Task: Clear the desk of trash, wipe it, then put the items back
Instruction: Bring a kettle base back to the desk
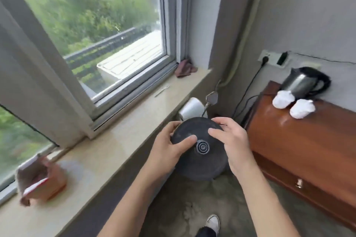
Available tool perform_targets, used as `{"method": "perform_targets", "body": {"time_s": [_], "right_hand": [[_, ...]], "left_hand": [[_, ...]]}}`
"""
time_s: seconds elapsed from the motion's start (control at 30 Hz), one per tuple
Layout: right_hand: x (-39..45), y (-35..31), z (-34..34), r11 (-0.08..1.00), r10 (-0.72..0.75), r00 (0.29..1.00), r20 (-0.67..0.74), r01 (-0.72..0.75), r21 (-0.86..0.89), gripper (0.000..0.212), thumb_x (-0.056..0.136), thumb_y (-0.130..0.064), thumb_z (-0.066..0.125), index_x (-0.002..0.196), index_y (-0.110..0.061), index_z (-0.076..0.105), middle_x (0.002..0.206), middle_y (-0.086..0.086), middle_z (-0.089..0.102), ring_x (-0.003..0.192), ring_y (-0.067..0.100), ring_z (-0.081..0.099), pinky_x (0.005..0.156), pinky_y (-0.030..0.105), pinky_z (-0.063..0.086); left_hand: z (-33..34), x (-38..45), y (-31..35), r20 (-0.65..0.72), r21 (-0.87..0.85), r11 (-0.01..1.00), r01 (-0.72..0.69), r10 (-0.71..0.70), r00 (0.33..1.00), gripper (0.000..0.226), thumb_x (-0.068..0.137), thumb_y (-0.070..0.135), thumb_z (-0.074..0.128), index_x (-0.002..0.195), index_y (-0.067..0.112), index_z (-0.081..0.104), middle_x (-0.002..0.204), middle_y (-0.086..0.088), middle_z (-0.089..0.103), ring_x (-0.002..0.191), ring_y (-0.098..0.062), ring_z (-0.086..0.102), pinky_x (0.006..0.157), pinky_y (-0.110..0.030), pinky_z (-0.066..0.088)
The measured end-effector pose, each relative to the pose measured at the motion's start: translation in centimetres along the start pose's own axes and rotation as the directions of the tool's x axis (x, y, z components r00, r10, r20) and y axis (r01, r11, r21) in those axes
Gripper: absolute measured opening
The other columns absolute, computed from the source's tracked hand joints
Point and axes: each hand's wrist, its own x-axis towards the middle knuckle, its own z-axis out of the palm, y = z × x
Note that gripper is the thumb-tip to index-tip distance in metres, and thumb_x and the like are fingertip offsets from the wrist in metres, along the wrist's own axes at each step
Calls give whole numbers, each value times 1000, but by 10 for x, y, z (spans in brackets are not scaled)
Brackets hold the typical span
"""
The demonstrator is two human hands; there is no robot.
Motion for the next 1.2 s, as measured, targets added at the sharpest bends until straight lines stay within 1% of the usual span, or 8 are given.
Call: {"method": "perform_targets", "body": {"time_s": [0.1, 0.23, 0.37, 0.57, 0.7, 1.0, 1.1, 1.2], "right_hand": [[21, 3, -69, 1000, 15, 996, -87, -15, 3, 31, 89, -4, 72, 114, -23, 71, 103, 3, 78, 99, 25, 74, 90, 45, 58], [37, 15, -155, 995, 87, 986, -145, -94, -40, 39, 88, -25, 76, 122, -40, 65, 113, 1, 74, 103, 20, 73, 91, 50, 60], [40, 23, -212, 977, 211, 965, -157, -212, 14, 46, 100, -19, 65, 138, -42, 50, 106, 0, 76, 90, 24, 77, 81, 45, 64], [52, 33, -260, 917, 336, 899, -279, -246, 313, 61, 99, -21, 67, 147, -40, 34, 114, 11, 75, 87, 40, 76, 80, 53, 62], [68, 42, -284, 889, 364, 843, -397, -187, 418, 59, 98, -16, 67, 149, -29, 40, 120, 12, 74, 86, 40, 76, 60, 37, 62], [102, 42, -338, 881, 409, 712, -571, -145, 450, 59, 98, -10, 67, 150, -27, 44, 103, 13, 78, 82, 44, 76, 46, 25, 49], [118, 38, -370, 877, 426, 674, -604, -143, 458, 57, 99, -9, 67, 149, -29, 46, 111, 15, 76, 83, 43, 76, 48, 25, 49], [144, 33, -410, 866, 447, 635, -630, -130, 483, 54, 99, -8, 67, 143, -33, 48, 112, 15, 75, 82, 44, 76, 48, 26, 50]], "left_hand": [[63, 40, -6, 96, 36, 999, -10, 6, 995, 35, 87, 25, 84, 118, 24, 67, 110, -3, 78, 103, -26, 74, 91, -51, 60], [142, 86, -11, 120, 78, 996, -44, 35, 992, 31, 87, 22, 83, 114, 25, 67, 105, 4, 78, 99, -17, 75, 87, -40, 61], [210, 122, -14, 190, 92, 995, -43, 25, 982, 30, 88, 22, 83, 113, 22, 67, 103, 3, 78, 96, -17, 75, 84, -39, 61], [295, 165, -20, 327, 84, 996, 10, -37, 944, 32, 87, 25, 83, 114, 19, 67, 104, 2, 78, 97, -18, 75, 83, -37, 62], [338, 195, -32, 432, 132, 991, -5, -53, 900, 33, 87, 29, 83, 115, 21, 66, 105, 5, 78, 98, -15, 75, 89, -42, 61], [413, 258, -40, 680, 285, 937, -203, -48, 731, 41, 90, 48, 75, 121, 26, 61, 110, 11, 75, 100, -7, 72, 85, -29, 61], [439, 275, -40, 718, 378, 860, -343, -38, 695, 39, 94, 51, 69, 124, 29, 56, 113, 20, 69, 107, -4, 67, 81, -16, 55], [466, 294, -44, 708, 463, 721, -516, 51, 705, 54, 98, 53, 61, 142, 25, 50, 139, 12, 59, 130, -10, 56, 100, -27, 49]]}}
